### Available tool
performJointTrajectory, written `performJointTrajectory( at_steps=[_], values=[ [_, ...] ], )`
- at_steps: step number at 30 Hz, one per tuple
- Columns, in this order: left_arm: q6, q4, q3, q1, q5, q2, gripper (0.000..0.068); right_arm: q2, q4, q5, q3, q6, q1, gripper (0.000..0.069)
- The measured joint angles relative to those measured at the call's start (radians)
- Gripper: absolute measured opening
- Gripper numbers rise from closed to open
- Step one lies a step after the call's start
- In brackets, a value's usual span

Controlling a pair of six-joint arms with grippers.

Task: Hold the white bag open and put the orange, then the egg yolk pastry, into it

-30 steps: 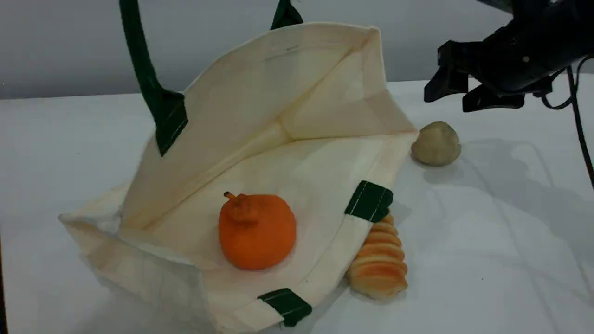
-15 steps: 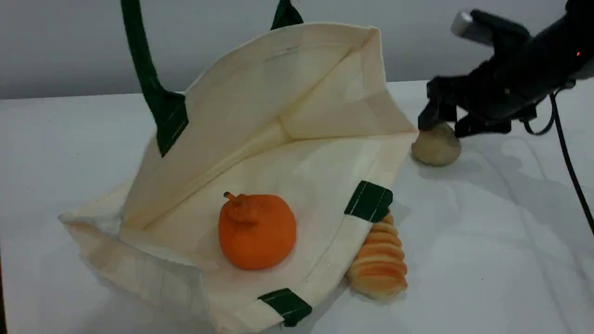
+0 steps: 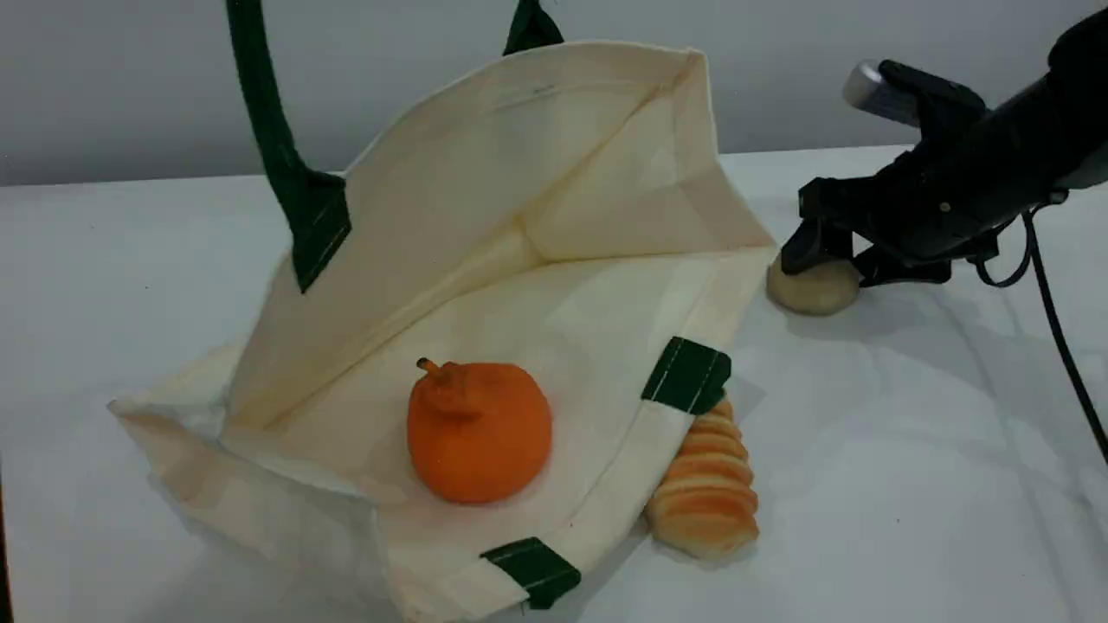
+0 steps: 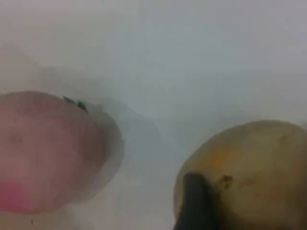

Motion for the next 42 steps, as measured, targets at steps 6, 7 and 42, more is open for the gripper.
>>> performJointTrajectory(
  at_steps=[6, 7, 42],
  values=[
    [-0.001, 0.0, 0.0, 0.0, 0.0, 0.0, 0.0065, -0.003, -0.003, 0.001, 0.0, -0.01, 0.001, 0.0352],
    [-0.001, 0.0, 0.0, 0.0, 0.0, 0.0, 0.0065, -0.003, -0.003, 0.002, 0.0, -0.01, 0.001, 0.0352],
    [0.023, 0.007, 0.0, 0.0, 0.0, 0.0, 0.0065, -0.636, -0.773, 0.261, 0.195, 0.698, -0.068, 0.0218]
  ],
)
